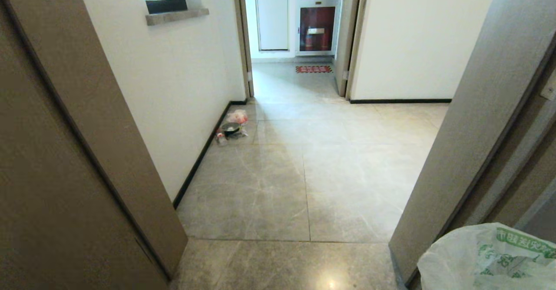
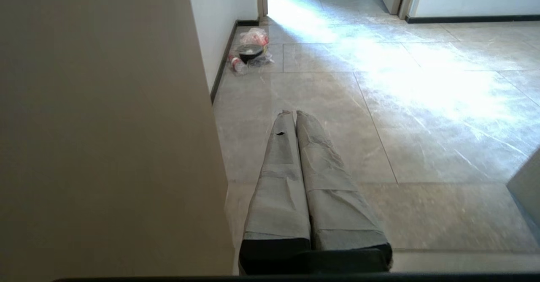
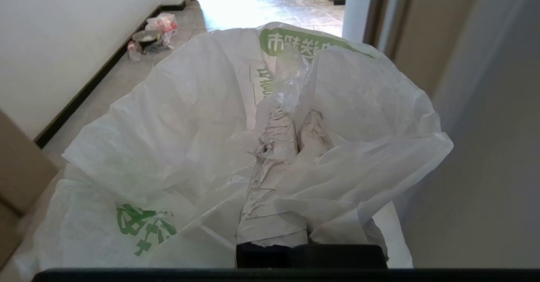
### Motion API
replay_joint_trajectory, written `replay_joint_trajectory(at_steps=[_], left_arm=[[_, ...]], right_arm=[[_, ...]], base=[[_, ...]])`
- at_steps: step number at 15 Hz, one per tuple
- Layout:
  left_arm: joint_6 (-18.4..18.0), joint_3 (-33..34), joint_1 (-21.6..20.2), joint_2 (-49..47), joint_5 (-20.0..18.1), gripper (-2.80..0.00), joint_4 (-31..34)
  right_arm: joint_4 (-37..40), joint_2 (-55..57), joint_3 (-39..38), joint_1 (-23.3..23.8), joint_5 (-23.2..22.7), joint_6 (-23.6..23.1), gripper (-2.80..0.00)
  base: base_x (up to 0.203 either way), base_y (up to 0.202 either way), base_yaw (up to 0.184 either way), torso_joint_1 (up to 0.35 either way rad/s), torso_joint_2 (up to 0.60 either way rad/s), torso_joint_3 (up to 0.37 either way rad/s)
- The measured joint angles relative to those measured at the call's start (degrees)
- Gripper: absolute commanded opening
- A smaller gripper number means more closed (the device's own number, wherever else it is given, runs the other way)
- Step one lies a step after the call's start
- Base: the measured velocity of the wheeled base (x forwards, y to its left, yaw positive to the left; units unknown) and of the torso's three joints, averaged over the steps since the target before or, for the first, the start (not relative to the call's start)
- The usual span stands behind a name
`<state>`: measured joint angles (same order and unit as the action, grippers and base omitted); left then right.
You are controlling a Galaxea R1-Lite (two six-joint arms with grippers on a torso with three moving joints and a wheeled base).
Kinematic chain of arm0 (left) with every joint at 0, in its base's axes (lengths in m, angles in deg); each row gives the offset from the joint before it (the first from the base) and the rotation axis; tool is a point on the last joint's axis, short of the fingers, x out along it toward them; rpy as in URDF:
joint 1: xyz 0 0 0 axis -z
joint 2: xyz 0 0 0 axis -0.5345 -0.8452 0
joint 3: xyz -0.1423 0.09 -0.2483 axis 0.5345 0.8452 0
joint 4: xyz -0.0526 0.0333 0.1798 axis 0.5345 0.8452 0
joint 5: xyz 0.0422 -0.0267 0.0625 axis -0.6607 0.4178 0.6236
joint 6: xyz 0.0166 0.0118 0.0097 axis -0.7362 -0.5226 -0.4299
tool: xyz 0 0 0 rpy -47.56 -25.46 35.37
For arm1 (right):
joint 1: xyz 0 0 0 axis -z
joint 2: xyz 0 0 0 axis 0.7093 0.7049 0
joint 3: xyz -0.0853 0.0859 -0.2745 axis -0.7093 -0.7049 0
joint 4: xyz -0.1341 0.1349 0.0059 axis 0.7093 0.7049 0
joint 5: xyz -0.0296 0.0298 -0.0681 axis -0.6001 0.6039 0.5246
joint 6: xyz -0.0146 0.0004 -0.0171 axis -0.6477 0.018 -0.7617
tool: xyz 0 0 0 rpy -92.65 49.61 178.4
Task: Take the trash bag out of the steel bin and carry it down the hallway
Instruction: Put the trash bag at the door
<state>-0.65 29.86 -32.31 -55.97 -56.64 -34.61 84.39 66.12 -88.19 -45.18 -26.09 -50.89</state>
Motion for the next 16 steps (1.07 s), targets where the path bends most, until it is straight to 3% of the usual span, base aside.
replay_joint_trajectory(at_steps=[16], left_arm=[[0.0, 0.0, 0.0, 0.0, 0.0, -2.8, 0.0]], right_arm=[[0.0, 0.0, 0.0, 0.0, 0.04, 0.02, -2.8]], base=[[0.192, 0.0, 0.001, 0.002, 0.0, 0.003]])
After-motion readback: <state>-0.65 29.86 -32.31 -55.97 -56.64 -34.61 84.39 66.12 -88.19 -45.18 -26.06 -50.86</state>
